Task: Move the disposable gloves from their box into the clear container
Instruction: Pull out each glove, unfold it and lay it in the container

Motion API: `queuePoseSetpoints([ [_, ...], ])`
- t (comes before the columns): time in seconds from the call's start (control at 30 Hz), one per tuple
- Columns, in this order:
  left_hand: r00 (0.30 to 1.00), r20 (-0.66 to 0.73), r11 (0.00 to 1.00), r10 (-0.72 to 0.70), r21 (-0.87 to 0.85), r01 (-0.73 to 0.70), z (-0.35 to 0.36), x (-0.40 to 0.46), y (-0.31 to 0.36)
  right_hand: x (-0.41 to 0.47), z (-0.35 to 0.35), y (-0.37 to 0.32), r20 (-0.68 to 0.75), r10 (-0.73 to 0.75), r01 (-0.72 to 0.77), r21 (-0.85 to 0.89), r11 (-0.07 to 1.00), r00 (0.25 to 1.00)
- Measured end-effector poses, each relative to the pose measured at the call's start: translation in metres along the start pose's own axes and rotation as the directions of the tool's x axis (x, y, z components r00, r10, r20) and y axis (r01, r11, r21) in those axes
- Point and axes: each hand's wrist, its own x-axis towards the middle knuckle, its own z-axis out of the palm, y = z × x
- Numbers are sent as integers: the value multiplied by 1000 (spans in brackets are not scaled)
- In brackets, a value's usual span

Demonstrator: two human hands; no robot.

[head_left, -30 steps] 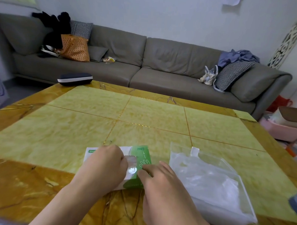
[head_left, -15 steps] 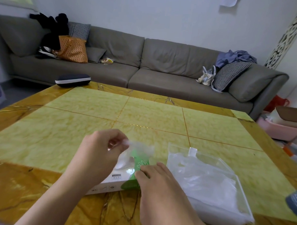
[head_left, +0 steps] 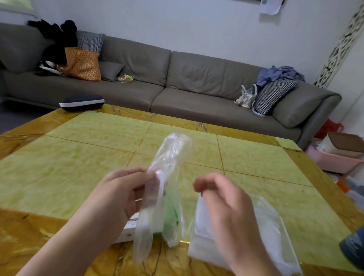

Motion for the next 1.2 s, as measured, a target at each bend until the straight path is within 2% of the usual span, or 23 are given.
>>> queuePoseSetpoints([
  [0.07,995,69,996,-69,-43,73,9,-4,-8,5,-13,-6,55,101,-113,306,945,993],
  [0.1,987,121,992,-110,-52,117,13,-7,-12,6,-17,-7,91,123,-148,354,924,988],
  [0.2,933,264,969,-246,80,233,25,-14,-24,8,-24,-8,78,141,-157,258,953,987],
  [0.3,910,305,948,-280,237,212,31,-14,-31,8,-25,-4,-56,161,-144,240,960,985],
  [0.37,932,284,939,-227,318,132,35,-17,-30,8,-24,1,-102,173,-153,182,971,980],
  [0.4,938,297,912,-180,408,46,39,-23,-28,8,-22,0,-107,182,-162,168,972,977],
  [0.47,951,306,808,-45,571,-145,46,-30,-29,7,-21,0,-86,192,-178,150,973,978],
  [0.5,958,278,767,64,600,-226,48,-30,-32,8,-21,2,-71,201,-188,153,970,977],
  [0.57,976,139,807,171,548,-219,53,-28,-35,10,-25,4,-48,222,-209,186,960,974],
  [0.63,993,-11,908,121,406,-106,53,-26,-30,13,-35,5,-43,242,-226,229,947,969],
  [0.7,995,-70,950,74,310,-49,47,-21,-25,14,-50,6,-20,266,-253,251,935,964],
  [0.8,993,-105,965,49,263,-20,41,-19,-20,13,-69,7,66,288,-295,201,934,955],
  [0.87,999,-53,971,-7,237,20,45,-21,-20,12,-75,10,72,303,-311,215,926,950],
  [0.93,997,53,954,-57,298,39,51,-24,-22,10,-75,13,77,322,-331,247,911,943],
  [1.13,990,143,843,-1,533,-76,57,-21,-29,8,-89,19,188,334,-366,170,915,924],
  [1.2,977,212,816,-23,569,-104,61,-21,-28,7,-94,21,162,343,-367,162,916,926],
])
